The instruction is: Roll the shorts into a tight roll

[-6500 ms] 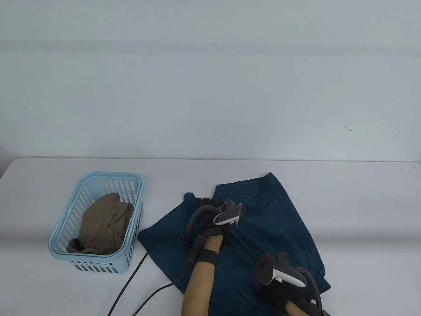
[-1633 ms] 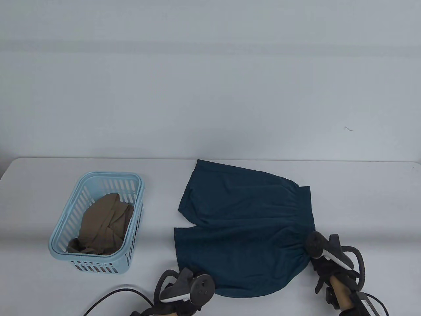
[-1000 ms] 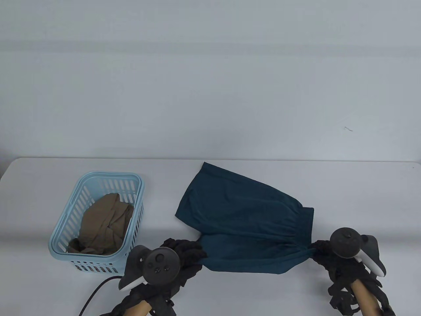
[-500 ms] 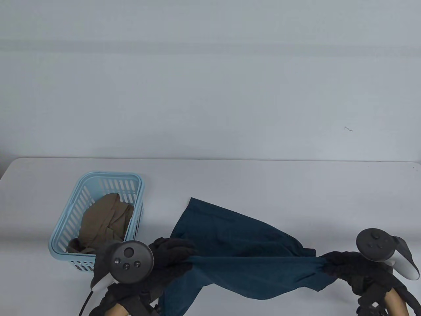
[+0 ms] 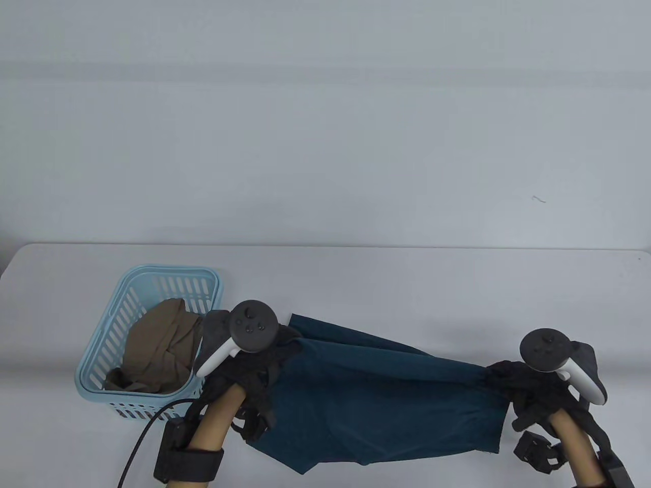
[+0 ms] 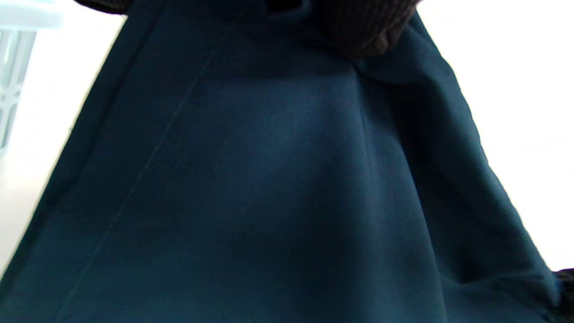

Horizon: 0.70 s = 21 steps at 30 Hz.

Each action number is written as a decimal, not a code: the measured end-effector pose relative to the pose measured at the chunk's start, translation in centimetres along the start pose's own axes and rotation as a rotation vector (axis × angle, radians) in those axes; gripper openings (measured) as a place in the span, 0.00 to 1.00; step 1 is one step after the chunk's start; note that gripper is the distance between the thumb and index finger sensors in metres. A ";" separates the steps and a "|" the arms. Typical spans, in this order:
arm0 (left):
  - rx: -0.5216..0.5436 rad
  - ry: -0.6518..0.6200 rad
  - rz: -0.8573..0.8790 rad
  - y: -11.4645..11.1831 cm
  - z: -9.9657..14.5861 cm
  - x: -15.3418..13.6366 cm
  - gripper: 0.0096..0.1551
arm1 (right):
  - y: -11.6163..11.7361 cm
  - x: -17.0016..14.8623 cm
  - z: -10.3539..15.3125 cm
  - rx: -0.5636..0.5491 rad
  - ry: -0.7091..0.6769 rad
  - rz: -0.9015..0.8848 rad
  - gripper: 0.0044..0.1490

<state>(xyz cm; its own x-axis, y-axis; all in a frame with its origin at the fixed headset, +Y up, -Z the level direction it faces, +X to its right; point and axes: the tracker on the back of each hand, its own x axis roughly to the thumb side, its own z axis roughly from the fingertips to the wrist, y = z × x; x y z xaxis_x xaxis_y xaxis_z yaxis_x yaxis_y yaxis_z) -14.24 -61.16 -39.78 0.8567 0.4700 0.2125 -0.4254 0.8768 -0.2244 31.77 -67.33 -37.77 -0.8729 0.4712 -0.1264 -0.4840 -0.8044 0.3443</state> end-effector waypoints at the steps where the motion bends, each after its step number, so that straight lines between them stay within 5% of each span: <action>1: -0.010 0.021 0.000 -0.2 -0.8 -0.2 0.22 | 0.1 -0.1 -0.5 -0.003 0.009 0.008 0.29; 6: -0.064 0.175 -0.007 -2.3 -6.8 -1.6 0.24 | 0.8 -1.1 -4.5 -0.025 0.079 0.011 0.29; 10: 0.016 0.234 -0.118 -3.8 -9.5 -1.4 0.35 | 1.4 -1.9 -6.0 -0.212 0.111 0.133 0.33; 18: -0.034 0.094 -0.095 -5.9 -8.0 0.0 0.36 | 1.5 -2.0 -4.6 -0.206 0.061 0.142 0.36; 21: -0.067 0.039 -0.117 -6.7 -6.3 0.8 0.37 | 1.4 -0.9 -3.1 -0.198 -0.005 0.006 0.38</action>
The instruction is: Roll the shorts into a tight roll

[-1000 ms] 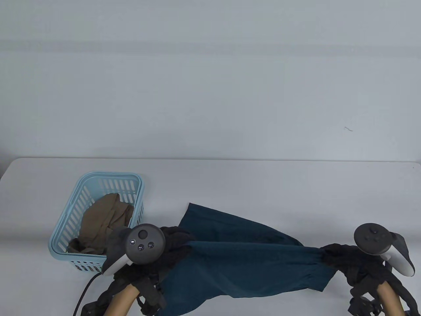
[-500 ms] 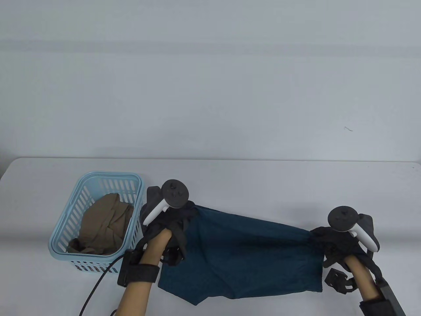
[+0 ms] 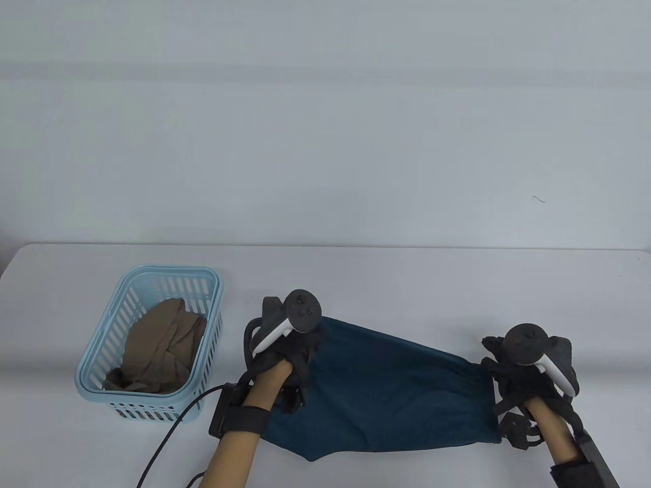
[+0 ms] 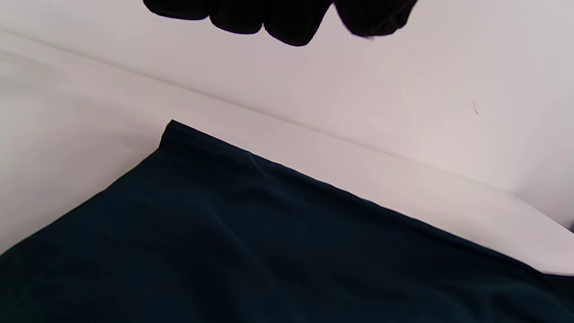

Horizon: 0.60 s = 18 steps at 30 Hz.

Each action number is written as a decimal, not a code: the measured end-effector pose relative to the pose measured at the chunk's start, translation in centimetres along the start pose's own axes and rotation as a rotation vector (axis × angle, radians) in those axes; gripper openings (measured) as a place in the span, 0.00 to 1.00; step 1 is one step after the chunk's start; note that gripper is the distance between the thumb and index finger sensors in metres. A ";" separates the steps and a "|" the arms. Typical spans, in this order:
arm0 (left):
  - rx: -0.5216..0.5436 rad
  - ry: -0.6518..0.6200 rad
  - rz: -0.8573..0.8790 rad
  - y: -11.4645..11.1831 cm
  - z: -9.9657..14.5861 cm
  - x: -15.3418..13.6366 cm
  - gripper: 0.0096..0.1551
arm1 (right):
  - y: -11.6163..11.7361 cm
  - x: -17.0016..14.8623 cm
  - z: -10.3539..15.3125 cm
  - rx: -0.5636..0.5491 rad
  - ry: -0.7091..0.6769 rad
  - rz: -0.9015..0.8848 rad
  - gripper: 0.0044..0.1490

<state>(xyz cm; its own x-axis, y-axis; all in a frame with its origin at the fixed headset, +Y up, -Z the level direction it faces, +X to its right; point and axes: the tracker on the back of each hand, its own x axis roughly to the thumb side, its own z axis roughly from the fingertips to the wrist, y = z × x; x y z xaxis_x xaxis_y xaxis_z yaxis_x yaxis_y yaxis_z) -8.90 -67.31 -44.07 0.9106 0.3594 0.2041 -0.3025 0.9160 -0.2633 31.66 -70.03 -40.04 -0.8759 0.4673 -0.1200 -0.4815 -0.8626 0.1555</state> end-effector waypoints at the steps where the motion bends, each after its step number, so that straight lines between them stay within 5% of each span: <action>1: -0.005 -0.015 -0.009 -0.3 0.5 0.2 0.37 | 0.0 0.4 0.5 -0.005 -0.013 -0.036 0.38; 9: 0.021 -0.090 -0.051 -4.1 6.1 2.5 0.37 | 1.0 4.6 3.7 -0.011 -0.070 -0.048 0.38; 16: -0.009 -0.132 -0.133 -7.6 7.4 3.6 0.37 | 5.1 5.7 4.4 0.024 -0.115 -0.024 0.38; 18: -0.021 -0.157 -0.138 -8.5 7.3 3.7 0.37 | 6.4 5.7 4.3 0.107 -0.171 0.025 0.39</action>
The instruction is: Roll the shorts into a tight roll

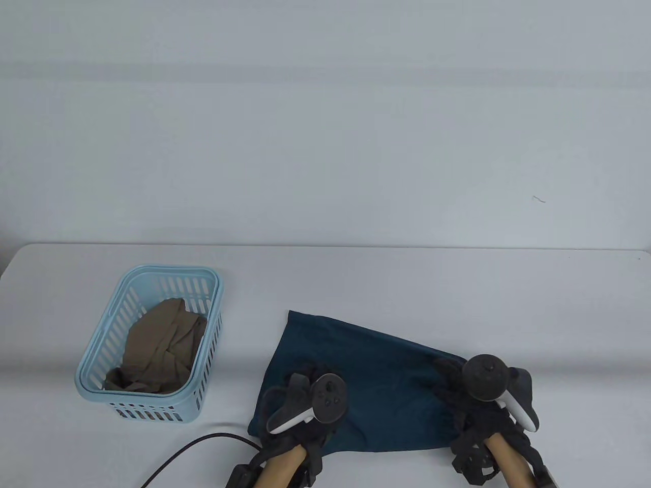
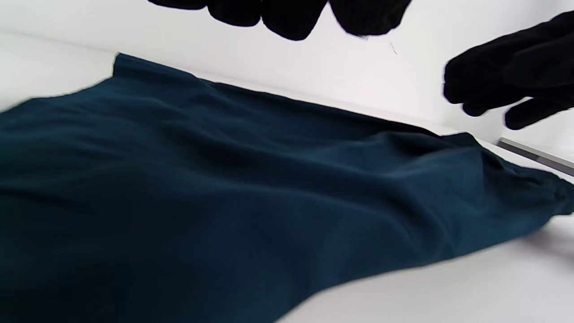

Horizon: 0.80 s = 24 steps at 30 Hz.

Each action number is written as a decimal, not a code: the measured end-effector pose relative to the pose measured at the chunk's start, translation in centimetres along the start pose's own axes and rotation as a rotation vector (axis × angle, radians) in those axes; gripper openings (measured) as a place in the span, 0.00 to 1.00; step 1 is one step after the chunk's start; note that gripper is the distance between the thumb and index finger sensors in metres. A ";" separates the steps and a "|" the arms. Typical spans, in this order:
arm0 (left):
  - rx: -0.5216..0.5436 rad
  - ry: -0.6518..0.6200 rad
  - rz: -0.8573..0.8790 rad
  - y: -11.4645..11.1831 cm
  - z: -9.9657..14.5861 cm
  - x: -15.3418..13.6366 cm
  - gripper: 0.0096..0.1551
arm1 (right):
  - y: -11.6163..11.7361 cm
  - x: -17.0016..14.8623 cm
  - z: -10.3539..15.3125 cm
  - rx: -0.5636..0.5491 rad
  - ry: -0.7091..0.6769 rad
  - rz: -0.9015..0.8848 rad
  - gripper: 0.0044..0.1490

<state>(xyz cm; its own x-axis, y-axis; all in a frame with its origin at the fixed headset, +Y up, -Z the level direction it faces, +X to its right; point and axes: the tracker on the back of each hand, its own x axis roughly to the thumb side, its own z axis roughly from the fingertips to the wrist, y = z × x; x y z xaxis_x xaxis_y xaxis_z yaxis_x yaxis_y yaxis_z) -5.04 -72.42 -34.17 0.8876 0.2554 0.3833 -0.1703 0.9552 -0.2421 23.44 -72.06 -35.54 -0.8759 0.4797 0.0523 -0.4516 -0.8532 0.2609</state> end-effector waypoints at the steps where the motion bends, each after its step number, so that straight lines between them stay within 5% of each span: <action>1: -0.018 -0.001 -0.002 -0.4 -0.1 0.1 0.37 | 0.5 0.0 -0.1 0.030 -0.023 0.029 0.39; 5: -0.072 -0.004 0.003 -1.6 -0.5 0.2 0.37 | 2.2 -0.1 -0.5 0.074 -0.046 0.188 0.39; 24: -0.282 -0.022 -0.086 -6.6 -1.5 1.0 0.39 | 4.4 -2.6 -1.6 0.136 0.003 0.357 0.32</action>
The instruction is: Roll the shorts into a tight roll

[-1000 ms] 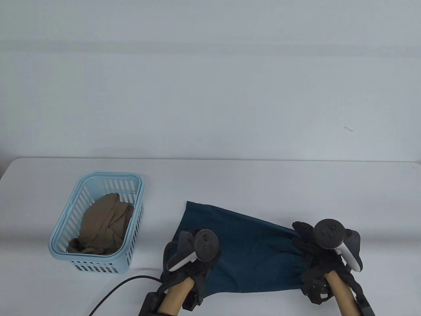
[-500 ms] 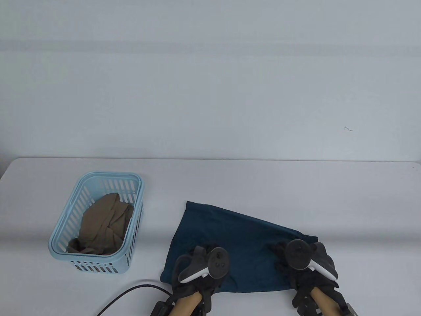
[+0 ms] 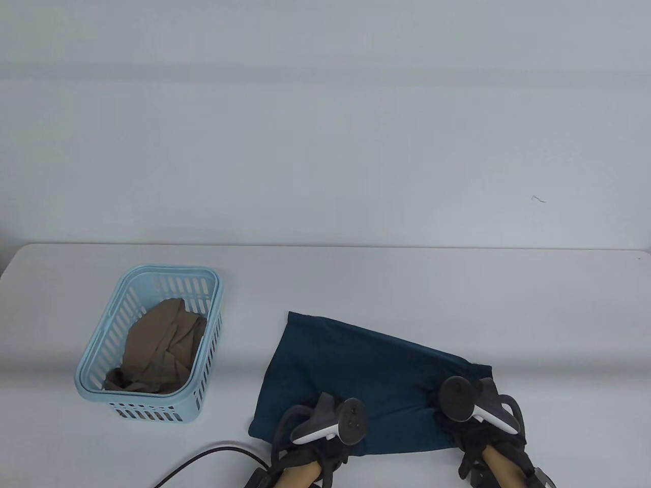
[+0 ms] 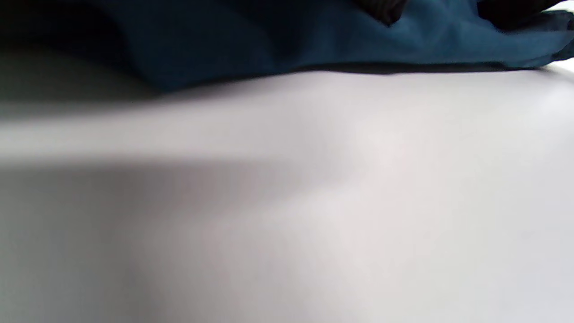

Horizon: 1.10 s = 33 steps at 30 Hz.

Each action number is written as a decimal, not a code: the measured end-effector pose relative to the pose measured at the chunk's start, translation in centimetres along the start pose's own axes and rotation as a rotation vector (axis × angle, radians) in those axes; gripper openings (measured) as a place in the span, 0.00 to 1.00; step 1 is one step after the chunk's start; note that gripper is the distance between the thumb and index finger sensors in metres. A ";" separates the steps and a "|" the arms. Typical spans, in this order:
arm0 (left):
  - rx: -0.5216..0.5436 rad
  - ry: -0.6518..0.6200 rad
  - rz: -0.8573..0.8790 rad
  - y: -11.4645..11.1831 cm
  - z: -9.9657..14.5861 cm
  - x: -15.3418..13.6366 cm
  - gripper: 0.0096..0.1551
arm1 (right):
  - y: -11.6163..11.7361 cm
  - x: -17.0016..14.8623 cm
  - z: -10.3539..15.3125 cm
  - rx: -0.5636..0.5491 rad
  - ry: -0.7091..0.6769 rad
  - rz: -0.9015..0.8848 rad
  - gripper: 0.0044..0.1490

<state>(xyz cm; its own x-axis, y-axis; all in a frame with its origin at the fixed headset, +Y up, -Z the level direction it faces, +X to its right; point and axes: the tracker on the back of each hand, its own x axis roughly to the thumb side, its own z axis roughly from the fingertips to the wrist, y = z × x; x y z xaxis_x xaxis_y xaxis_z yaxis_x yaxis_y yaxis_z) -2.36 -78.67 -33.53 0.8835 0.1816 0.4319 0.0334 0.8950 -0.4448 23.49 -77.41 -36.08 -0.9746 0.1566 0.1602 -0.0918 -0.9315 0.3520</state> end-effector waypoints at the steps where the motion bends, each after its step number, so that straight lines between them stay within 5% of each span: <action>1: 0.010 -0.002 0.000 0.0 0.0 0.0 0.39 | 0.1 -0.2 -0.1 0.010 0.004 -0.012 0.32; 18: 0.063 0.090 0.050 0.9 -0.6 -1.0 0.31 | 0.0 -0.2 -0.1 0.051 0.028 -0.033 0.32; 33: 0.097 0.232 0.030 3.6 -3.7 -2.3 0.28 | -0.3 1.6 -0.1 0.114 0.006 0.005 0.32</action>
<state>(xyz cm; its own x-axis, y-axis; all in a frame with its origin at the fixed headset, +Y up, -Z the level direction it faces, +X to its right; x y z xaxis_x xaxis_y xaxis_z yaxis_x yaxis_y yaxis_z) -2.53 -77.39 -39.02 0.9674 0.1205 0.2228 -0.0296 0.9274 -0.3730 21.98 -76.94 -36.01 -0.9762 0.1500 0.1569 -0.0636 -0.8886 0.4542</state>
